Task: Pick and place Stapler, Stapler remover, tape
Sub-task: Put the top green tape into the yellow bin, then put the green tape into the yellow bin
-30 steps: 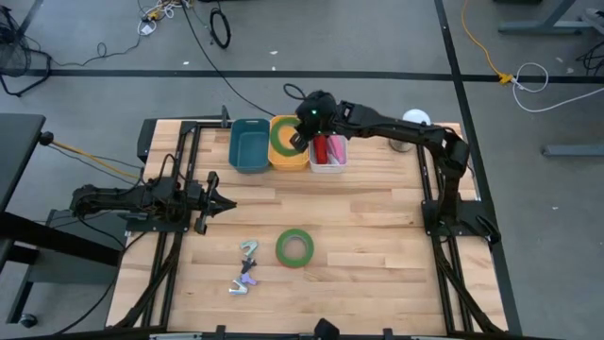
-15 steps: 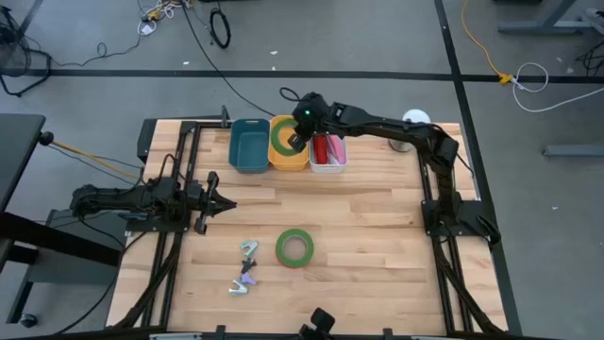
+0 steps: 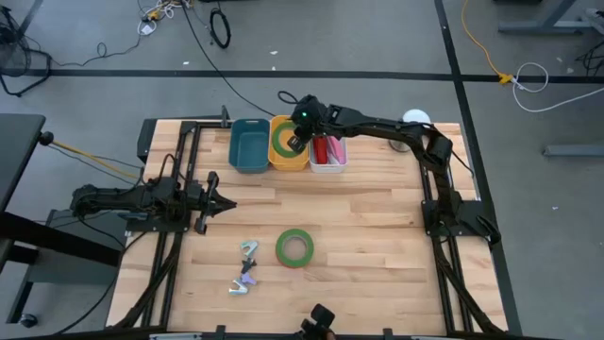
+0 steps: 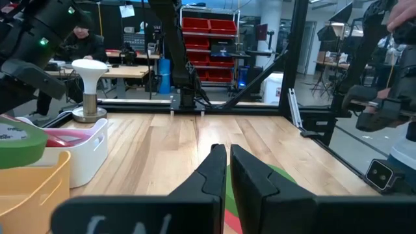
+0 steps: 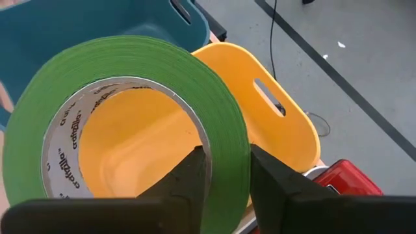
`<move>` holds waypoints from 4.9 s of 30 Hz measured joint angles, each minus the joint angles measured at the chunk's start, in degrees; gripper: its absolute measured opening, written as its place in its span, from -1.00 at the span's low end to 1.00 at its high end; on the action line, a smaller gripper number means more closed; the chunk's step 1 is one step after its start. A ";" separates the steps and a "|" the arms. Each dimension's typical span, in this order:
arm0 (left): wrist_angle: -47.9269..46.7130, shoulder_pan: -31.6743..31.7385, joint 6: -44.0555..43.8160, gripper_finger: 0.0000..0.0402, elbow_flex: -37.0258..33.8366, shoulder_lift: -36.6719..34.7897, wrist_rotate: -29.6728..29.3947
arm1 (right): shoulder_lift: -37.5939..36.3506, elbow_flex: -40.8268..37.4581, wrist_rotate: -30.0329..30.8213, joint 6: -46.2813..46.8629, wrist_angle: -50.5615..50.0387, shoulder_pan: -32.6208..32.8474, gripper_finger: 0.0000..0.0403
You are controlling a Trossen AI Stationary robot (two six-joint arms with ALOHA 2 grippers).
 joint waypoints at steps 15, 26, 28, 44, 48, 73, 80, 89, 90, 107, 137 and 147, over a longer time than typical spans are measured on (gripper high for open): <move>-0.01 0.01 0.00 -0.87 -0.01 0.00 -0.02 | 0.01 0.00 -0.13 0.46 -1.36 -0.04 0.07; -0.01 0.00 0.00 -0.87 -0.01 0.00 0.00 | -0.69 -0.09 -0.10 0.46 -3.31 0.42 0.16; 0.01 0.00 -0.01 -0.87 0.00 0.00 -0.02 | -1.57 -0.09 -0.44 0.48 -3.65 0.87 0.16; -0.01 0.01 0.00 -0.87 -0.01 0.00 -0.02 | -10.41 -0.09 -3.00 0.36 -7.51 10.08 0.16; 0.00 0.00 0.00 -0.87 0.01 0.00 -0.02 | -10.96 -0.09 -3.06 0.42 -8.68 13.41 0.16; -0.01 -0.01 0.00 -0.87 0.01 0.00 -0.02 | -10.63 -0.09 -2.95 0.44 -12.69 31.94 0.16; -0.01 0.01 0.00 -0.87 0.01 0.00 -0.02 | -10.63 -0.09 -2.80 2.26 -12.64 34.30 0.16; -0.01 0.01 0.00 -0.87 -0.01 0.00 -0.02 | -12.61 -0.04 -3.07 5.03 -15.11 37.17 0.16; -0.01 -0.01 0.00 -0.87 -0.01 0.00 -0.02 | -12.97 -0.04 -3.13 5.93 -15.78 37.42 0.16; -0.01 -0.01 0.00 -0.87 0.01 0.00 -0.02 | -16.54 -0.01 -10.61 14.05 -23.18 38.36 0.16; -0.44 0.01 -0.01 -0.87 0.01 0.00 -0.02 | -8.49 2.80 -3.72 6.93 -27.87 37.97 0.16; -0.47 0.00 0.00 -0.87 0.01 0.00 -0.02 | -3.99 2.78 -2.71 7.67 -26.57 37.92 0.16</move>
